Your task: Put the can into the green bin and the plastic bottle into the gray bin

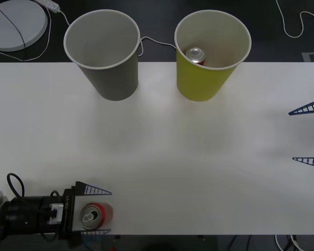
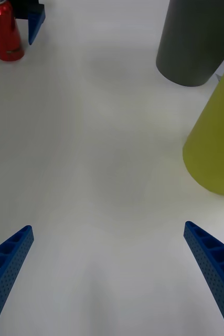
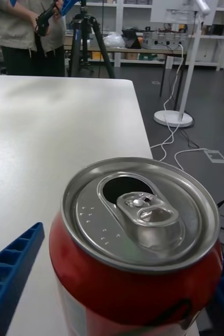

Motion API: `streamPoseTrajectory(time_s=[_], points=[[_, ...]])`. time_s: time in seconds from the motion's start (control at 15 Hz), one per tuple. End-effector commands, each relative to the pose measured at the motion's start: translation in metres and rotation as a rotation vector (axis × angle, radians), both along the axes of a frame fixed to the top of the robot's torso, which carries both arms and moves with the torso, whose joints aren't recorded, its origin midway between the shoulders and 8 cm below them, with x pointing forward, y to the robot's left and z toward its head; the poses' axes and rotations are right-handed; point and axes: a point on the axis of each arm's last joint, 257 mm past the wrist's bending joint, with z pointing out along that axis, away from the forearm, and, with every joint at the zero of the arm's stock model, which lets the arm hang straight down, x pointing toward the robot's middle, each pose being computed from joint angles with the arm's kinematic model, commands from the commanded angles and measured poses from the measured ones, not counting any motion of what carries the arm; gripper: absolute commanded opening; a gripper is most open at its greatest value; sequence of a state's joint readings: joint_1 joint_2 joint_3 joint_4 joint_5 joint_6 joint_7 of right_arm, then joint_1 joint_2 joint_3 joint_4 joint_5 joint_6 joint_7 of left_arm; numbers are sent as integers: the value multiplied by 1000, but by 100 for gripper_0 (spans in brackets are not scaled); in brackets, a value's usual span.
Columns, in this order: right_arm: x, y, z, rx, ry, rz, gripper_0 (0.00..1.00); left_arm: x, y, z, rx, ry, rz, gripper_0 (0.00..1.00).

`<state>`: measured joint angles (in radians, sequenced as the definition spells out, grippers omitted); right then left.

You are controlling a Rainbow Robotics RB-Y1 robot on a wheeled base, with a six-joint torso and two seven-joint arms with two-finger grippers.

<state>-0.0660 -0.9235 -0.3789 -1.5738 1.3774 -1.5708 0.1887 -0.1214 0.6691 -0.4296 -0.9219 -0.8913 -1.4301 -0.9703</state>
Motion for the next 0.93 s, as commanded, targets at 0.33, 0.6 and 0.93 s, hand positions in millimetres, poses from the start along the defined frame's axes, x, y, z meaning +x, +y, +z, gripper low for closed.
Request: streamPoseTrajectory(time_s=[0.33,0.6,0.93], points=[[0,0,0,0,0,0,100,4,-2,4,-18,11,13,0],[0,0,0,0,0,0,100,11,3,9,-24,18,38,0],[0,0,0,0,0,0,100,28,11,25,-39,80,80,0]])
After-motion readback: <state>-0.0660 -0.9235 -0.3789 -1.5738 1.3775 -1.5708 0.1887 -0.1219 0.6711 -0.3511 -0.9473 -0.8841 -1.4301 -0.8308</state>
